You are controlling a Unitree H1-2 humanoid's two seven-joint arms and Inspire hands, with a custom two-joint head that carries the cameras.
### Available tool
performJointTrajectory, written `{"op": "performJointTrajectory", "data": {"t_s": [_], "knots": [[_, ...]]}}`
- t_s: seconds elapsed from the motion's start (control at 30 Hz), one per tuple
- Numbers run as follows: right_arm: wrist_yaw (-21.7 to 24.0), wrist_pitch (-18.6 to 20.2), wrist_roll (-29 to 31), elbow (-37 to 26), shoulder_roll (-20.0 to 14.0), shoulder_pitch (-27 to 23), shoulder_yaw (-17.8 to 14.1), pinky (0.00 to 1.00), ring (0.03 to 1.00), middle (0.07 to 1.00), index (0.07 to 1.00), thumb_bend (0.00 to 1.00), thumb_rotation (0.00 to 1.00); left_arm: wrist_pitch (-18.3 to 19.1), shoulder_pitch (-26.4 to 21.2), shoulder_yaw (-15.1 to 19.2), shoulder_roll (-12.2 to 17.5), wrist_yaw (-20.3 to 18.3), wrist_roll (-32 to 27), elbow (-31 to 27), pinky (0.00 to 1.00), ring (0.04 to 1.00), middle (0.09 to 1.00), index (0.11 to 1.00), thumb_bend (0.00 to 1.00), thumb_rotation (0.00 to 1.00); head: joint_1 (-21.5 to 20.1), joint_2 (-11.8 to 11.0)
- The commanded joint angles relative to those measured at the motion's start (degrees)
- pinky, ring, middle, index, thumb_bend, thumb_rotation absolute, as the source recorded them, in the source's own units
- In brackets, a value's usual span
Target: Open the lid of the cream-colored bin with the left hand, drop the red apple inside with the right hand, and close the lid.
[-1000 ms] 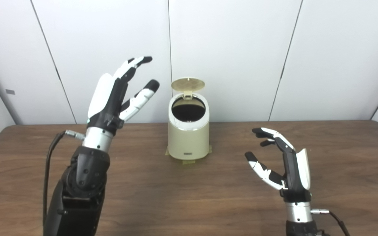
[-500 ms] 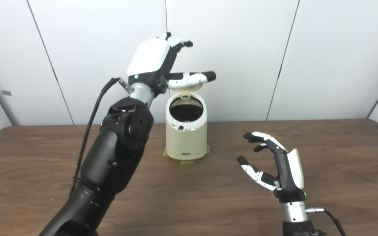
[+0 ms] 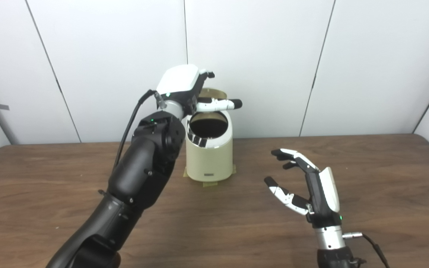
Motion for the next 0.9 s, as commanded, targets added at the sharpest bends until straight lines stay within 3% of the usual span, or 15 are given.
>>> {"op": "performJointTrajectory", "data": {"t_s": [0.0,0.4,0.87], "knots": [[0.5,0.4,-0.6,1.1,0.3,0.4,0.0,0.56,0.681,0.704,0.698,0.21,0.38,0.1,-3.6,0.4,0.4,1.1,1.2,-0.3,1.0,1.0,0.918,0.872,1.0,0.93,0.0,0.0],[0.6,0.9,-0.9,1.2,0.5,0.4,0.1,0.55,0.677,0.701,0.693,0.21,0.36,0.1,-3.3,1.1,0.9,1.5,1.6,-0.2,1.0,1.0,0.932,0.872,1.0,0.93,-0.1,0.4],[1.5,1.5,-0.4,0.6,0.7,0.6,0.0,0.56,0.682,0.704,0.696,0.23,0.35,-0.4,-0.6,-1.2,3.5,-1.8,1.4,-6.9,1.0,1.0,0.933,0.872,1.0,0.94,-0.3,0.8]]}}
